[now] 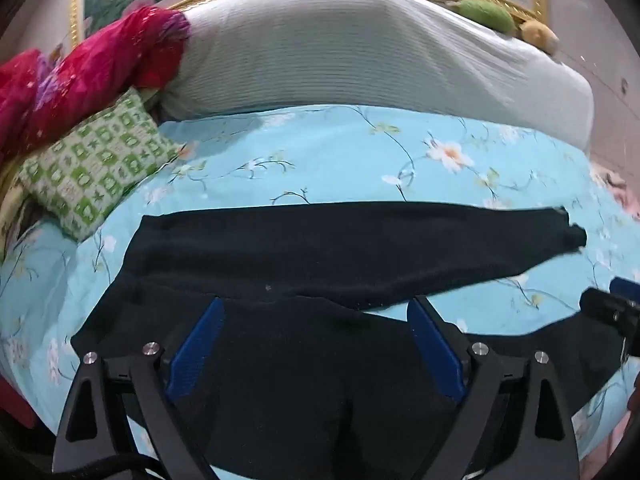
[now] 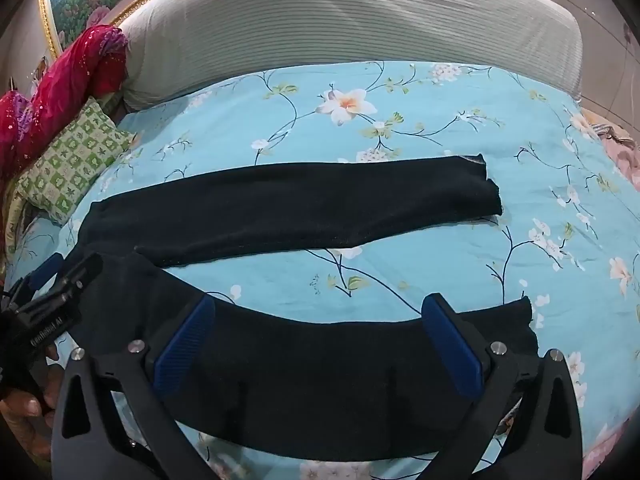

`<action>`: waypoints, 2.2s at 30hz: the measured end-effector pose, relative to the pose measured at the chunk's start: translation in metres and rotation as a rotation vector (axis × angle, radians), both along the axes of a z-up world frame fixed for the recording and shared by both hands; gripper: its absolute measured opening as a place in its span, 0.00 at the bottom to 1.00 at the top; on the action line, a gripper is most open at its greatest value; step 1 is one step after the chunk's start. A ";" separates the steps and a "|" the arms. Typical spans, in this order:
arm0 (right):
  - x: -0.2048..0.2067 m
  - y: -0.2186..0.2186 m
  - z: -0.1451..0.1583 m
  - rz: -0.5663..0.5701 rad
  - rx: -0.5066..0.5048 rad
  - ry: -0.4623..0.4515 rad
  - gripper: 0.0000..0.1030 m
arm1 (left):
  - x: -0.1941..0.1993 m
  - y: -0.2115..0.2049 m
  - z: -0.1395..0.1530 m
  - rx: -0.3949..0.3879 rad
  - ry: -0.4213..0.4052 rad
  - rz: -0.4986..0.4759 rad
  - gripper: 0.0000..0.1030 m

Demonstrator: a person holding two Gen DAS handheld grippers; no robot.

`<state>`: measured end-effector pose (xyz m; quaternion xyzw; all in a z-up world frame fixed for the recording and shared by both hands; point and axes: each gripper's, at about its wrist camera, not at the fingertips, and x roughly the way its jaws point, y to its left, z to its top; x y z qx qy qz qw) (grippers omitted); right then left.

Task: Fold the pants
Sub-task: 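Position both grippers open over the waistband of the black pants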

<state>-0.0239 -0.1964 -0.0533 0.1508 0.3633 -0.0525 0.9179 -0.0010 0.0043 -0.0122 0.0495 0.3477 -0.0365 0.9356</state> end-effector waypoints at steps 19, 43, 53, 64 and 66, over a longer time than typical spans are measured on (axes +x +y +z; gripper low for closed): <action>0.009 -0.003 -0.004 0.019 0.047 0.020 1.00 | 0.011 0.004 -0.005 0.016 0.039 0.011 0.92; 0.010 -0.002 -0.006 0.027 0.063 0.023 1.00 | 0.015 0.007 -0.012 0.010 0.058 0.018 0.92; 0.010 -0.001 -0.005 0.030 0.060 0.021 1.00 | 0.015 0.009 -0.016 0.018 0.061 0.014 0.92; 0.011 -0.004 -0.007 0.024 0.072 0.028 1.00 | 0.019 0.003 -0.023 0.021 0.083 -0.007 0.92; 0.012 -0.005 -0.007 0.024 0.078 0.031 1.00 | 0.020 0.001 -0.024 0.023 0.087 -0.015 0.92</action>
